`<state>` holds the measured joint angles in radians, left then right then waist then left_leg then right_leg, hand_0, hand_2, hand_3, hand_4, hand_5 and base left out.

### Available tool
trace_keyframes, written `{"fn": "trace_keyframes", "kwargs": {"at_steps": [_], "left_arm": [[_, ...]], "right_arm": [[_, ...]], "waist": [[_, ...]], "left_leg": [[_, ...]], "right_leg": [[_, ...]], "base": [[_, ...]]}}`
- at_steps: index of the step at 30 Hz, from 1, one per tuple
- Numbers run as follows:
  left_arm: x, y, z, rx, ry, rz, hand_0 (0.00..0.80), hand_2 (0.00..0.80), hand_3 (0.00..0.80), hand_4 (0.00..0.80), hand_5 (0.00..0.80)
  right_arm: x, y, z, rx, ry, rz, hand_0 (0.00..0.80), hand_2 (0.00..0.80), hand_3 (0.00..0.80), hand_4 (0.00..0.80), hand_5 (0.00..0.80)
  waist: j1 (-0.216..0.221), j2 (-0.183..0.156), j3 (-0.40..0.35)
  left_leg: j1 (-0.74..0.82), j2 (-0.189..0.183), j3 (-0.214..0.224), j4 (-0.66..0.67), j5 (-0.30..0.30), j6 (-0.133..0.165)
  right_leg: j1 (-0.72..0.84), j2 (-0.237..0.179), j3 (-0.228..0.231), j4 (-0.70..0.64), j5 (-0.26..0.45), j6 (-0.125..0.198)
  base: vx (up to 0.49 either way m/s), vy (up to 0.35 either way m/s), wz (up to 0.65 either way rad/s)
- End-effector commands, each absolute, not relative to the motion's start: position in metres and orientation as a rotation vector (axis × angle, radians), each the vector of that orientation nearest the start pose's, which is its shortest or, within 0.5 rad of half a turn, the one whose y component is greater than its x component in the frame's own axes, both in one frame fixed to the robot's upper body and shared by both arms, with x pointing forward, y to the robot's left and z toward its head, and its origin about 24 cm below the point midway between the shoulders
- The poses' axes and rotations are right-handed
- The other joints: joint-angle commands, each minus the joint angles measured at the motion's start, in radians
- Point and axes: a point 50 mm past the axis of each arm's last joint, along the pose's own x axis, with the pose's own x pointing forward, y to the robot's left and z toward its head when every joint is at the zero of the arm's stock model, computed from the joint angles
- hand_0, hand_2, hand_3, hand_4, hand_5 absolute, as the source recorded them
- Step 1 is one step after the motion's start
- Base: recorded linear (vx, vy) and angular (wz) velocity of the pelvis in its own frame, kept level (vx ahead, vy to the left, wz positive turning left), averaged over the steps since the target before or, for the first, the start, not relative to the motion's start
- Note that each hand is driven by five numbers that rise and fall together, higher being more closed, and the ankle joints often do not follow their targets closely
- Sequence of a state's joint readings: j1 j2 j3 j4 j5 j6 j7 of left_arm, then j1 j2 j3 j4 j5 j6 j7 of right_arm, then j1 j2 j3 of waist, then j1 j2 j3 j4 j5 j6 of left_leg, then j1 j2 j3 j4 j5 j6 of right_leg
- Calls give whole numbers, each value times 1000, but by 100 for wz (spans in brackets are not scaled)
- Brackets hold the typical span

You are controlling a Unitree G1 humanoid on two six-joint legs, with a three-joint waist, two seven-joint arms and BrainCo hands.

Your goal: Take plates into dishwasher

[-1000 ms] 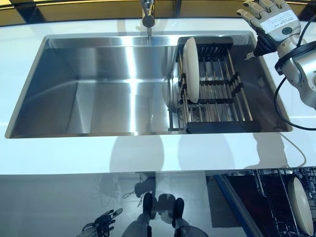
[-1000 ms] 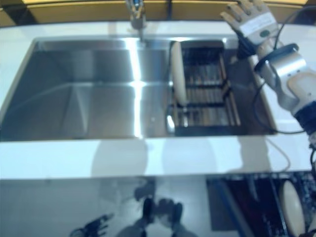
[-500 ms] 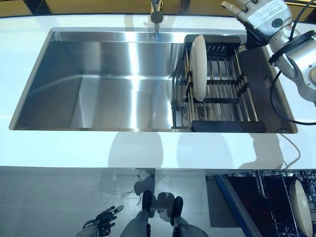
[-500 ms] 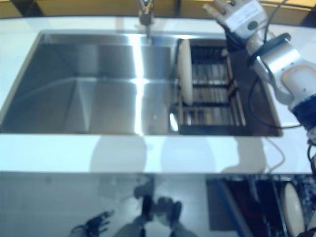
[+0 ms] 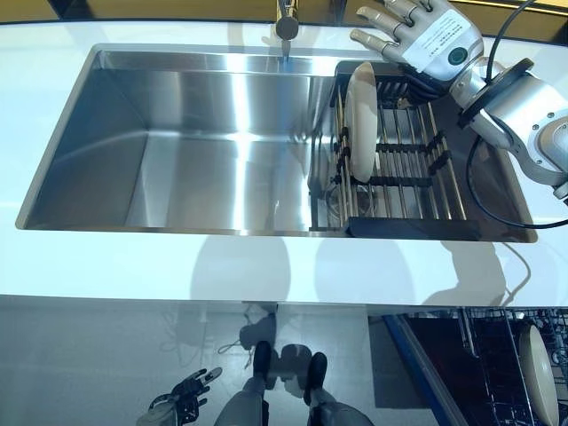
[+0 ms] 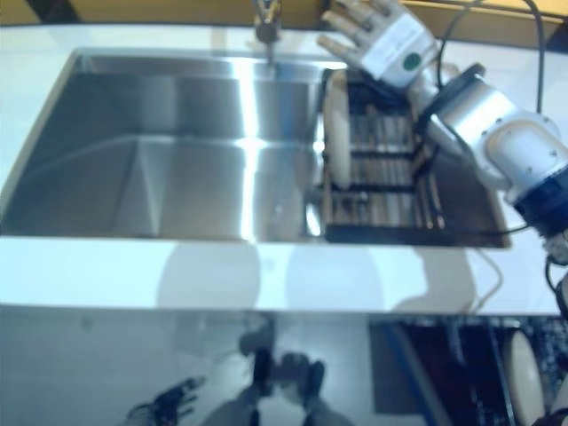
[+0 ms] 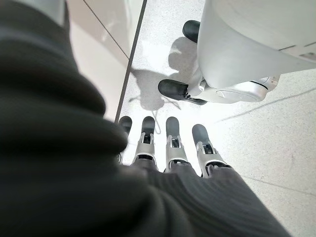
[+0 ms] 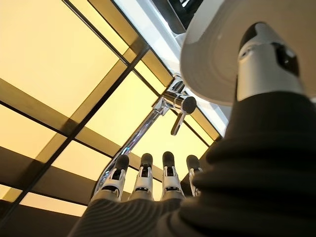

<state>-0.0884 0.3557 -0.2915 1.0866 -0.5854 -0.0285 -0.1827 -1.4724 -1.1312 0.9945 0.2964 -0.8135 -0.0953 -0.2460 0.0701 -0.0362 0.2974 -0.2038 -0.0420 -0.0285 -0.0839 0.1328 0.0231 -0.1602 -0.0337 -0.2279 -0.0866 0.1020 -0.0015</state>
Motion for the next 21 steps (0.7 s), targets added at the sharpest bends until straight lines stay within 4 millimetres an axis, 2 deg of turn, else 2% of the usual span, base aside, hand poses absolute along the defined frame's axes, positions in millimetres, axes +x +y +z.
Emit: {"fn": "trace_keyframes", "kwargs": {"at_steps": [1,10,21], "left_arm": [[152,251,-130,-146,938,83,0,0,0,0,0],[155,249,-130,-153,927,84,0,0,0,0,0],[156,249,-129,-169,911,88,0,0,0,0,0]], "right_arm": [[329,-159,381,-2217,-1063,-263,0,0,0,0,0],[333,-155,375,-2246,-1028,-202,0,0,0,0,0],[338,-152,358,-2320,-970,-81,0,0,0,0,0]], "waist": [[18,-34,-23],[18,-33,-19],[20,-34,-13]], "left_leg": [[24,-8,14,-3,-88,-9],[20,-8,17,-3,-86,-11],[16,-8,18,-3,-84,-11]], "right_leg": [[25,-20,-17,-1,-53,67],[20,-21,-18,-1,-51,67],[16,-21,-22,-1,-50,66]], "base": [[0,0,0],[0,0,0],[0,0,0]]}}
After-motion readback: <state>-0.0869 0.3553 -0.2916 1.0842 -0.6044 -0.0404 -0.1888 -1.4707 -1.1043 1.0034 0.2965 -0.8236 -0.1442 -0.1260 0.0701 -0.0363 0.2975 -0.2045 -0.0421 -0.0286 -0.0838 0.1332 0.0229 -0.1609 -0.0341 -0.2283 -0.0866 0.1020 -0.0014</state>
